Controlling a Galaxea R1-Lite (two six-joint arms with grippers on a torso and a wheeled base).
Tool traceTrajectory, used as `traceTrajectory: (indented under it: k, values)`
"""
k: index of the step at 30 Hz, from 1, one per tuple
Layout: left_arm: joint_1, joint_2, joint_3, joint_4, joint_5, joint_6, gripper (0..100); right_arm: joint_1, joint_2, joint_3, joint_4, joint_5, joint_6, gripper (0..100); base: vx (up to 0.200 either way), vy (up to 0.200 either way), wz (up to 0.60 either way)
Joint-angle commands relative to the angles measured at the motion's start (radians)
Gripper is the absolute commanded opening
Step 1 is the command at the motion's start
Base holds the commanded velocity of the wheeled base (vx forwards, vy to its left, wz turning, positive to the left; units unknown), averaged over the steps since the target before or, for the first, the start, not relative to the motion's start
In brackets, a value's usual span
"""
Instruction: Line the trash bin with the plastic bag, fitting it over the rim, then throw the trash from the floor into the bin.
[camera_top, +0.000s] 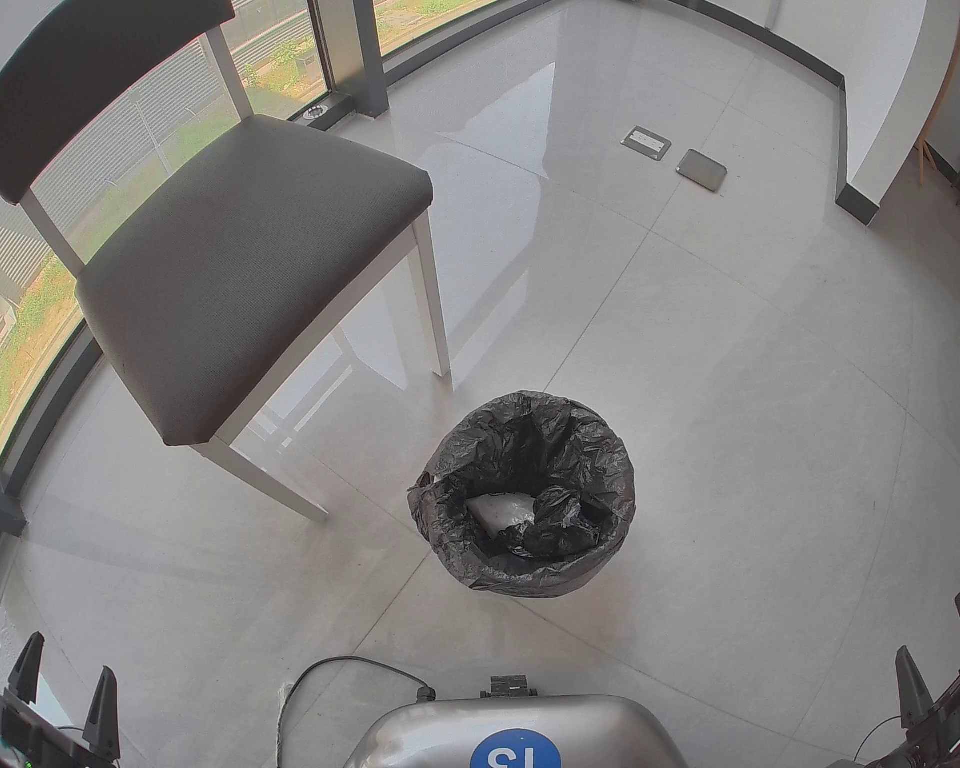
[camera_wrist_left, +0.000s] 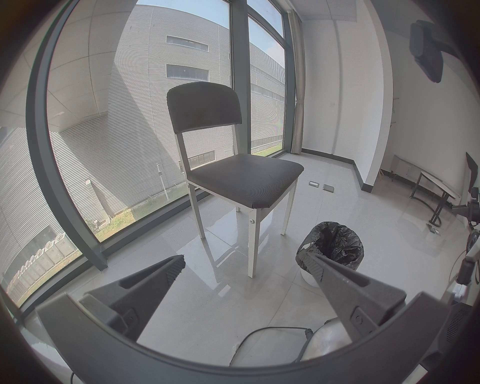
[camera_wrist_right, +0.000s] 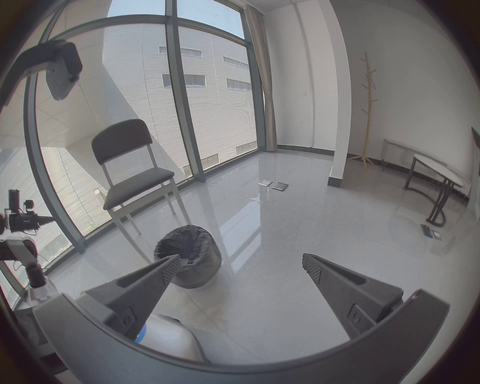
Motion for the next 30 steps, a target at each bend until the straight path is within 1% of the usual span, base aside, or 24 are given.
traceTrajectory:
  k: [1, 4, 5, 6, 11, 14, 16, 17, 18, 19, 20, 22, 23, 24, 30]
  values:
    - [0.001, -0.015, 0.018, -0.001, 0.001, 0.001, 100, 0.0, -0.015, 0.018, -0.001, 0.02, 0.047, 100, 0.0, 0.0, 0.0]
    - [0.0, -0.015, 0.018, -0.001, 0.001, 0.001, 100, 0.0, -0.015, 0.018, -0.001, 0.028, 0.125, 100, 0.0, 0.0, 0.0]
    - [0.001, -0.015, 0.018, -0.001, 0.001, 0.001, 100, 0.0, -0.015, 0.018, -0.001, 0.028, 0.129, 100, 0.0, 0.0, 0.0]
    - [0.0, -0.015, 0.018, -0.001, 0.001, 0.001, 100, 0.0, -0.015, 0.018, -0.001, 0.028, 0.169, 100, 0.0, 0.0, 0.0]
    - [0.001, -0.015, 0.018, -0.001, 0.001, 0.001, 100, 0.0, -0.015, 0.018, -0.002, 0.02, 0.172, 100, 0.0, 0.0, 0.0]
    - [0.001, -0.015, 0.018, -0.001, 0.001, 0.001, 100, 0.0, -0.015, 0.018, -0.001, 0.042, 0.195, 100, 0.0, 0.0, 0.0]
    - [0.001, -0.015, 0.018, -0.001, 0.001, 0.001, 100, 0.0, -0.015, 0.018, -0.001, 0.08, 0.232, 100, 0.0, 0.0, 0.0]
    - [0.001, -0.015, 0.018, -0.001, 0.001, 0.001, 100, 0.0, -0.015, 0.018, -0.001, 0.08, 0.232, 100, 0.0, 0.0, 0.0]
    - [0.0, -0.015, 0.018, -0.001, 0.001, 0.001, 100, 0.0, -0.015, 0.018, -0.001, 0.102, 0.234, 100, 0.0, 0.0, 0.0]
    - [0.001, -0.015, 0.018, -0.001, 0.001, 0.001, 100, 0.0, -0.015, 0.018, -0.001, 0.106, 0.232, 100, 0.0, 0.0, 0.0]
    - [0.001, -0.015, 0.018, -0.001, 0.001, 0.001, 100, 0.0, -0.015, 0.018, 0.002, 0.114, 0.218, 100, 0.0, 0.0, 0.0]
    - [0.001, -0.015, 0.018, -0.001, 0.001, 0.001, 100, 0.0, -0.015, 0.018, 0.007, 0.108, 0.166, 100, 0.0, 0.0, 0.0]
    - [0.001, -0.015, 0.018, -0.001, 0.001, 0.001, 100, 0.0, -0.015, 0.018, 0.007, 0.108, 0.162, 100, 0.0, 0.0, 0.0]
    - [0.001, -0.015, 0.018, -0.001, 0.001, 0.001, 100, 0.0, -0.015, 0.018, 0.01, 0.103, 0.143, 100, 0.0, 0.0, 0.0]
    - [0.001, -0.015, 0.018, -0.001, 0.001, 0.001, 100, 0.0, -0.015, 0.018, 0.01, 0.046, 0.14, 100, 0.0, 0.0, 0.0]
